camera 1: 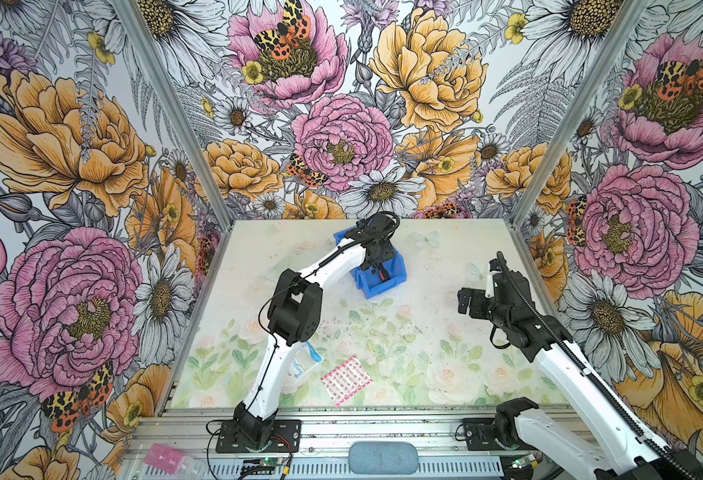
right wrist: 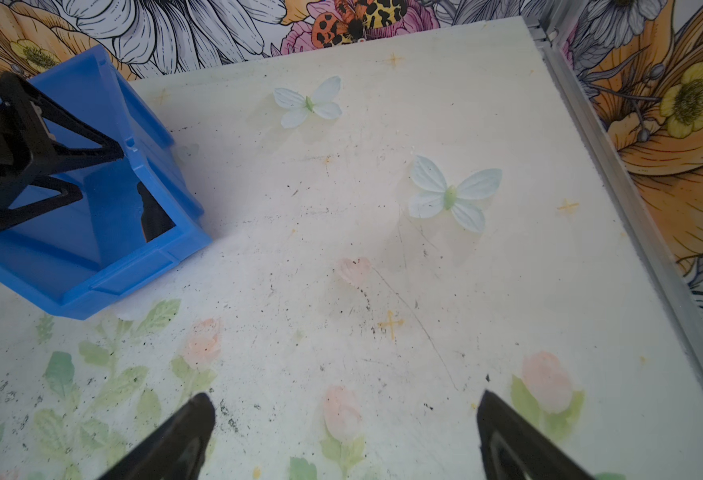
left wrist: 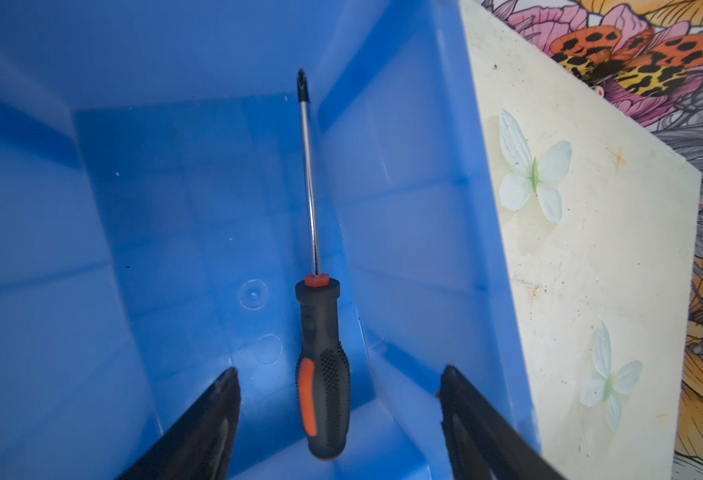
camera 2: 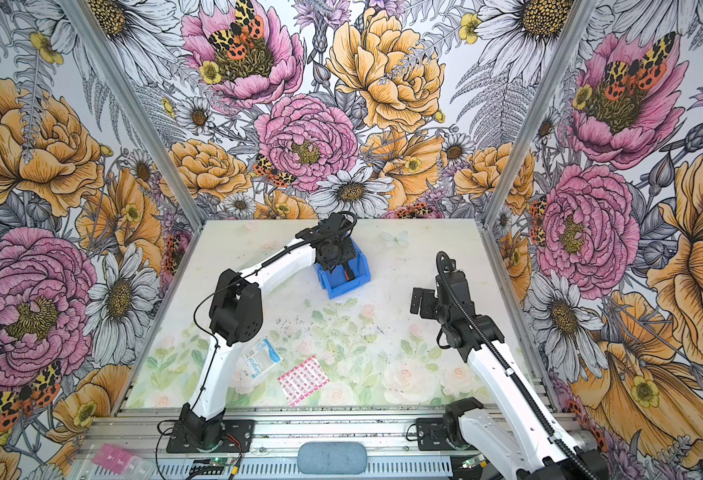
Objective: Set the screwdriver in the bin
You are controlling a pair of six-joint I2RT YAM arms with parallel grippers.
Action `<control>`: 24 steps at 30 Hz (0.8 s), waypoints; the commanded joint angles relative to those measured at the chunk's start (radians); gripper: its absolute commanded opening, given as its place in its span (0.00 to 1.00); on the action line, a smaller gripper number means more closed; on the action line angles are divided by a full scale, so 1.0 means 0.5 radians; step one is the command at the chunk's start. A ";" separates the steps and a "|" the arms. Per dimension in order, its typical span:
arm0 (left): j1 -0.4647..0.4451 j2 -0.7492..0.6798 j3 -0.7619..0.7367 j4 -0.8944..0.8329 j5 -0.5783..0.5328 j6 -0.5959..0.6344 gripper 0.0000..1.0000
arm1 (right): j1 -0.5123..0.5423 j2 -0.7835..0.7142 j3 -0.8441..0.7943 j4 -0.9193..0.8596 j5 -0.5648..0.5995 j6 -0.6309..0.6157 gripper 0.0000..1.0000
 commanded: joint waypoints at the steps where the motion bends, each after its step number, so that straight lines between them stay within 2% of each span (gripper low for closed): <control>1: -0.014 -0.095 0.021 0.014 -0.043 0.062 0.79 | 0.013 -0.052 -0.014 0.049 0.050 -0.005 0.99; 4: -0.016 -0.147 0.016 0.014 -0.068 0.104 0.82 | 0.012 -0.078 -0.024 0.051 0.068 0.010 0.99; 9: -0.034 -0.273 -0.015 0.014 -0.114 0.257 0.98 | 0.014 -0.172 -0.045 0.050 0.132 0.040 0.99; 13: -0.044 -0.431 -0.124 0.014 -0.130 0.388 0.99 | 0.014 -0.276 -0.061 0.040 0.258 0.020 0.99; 19: -0.049 -0.811 -0.519 0.017 -0.292 0.655 0.99 | 0.007 -0.355 -0.117 0.035 0.353 -0.024 1.00; 24: -0.062 -1.218 -0.983 0.080 -0.691 0.920 0.99 | 0.007 -0.324 -0.188 0.041 0.360 -0.089 0.99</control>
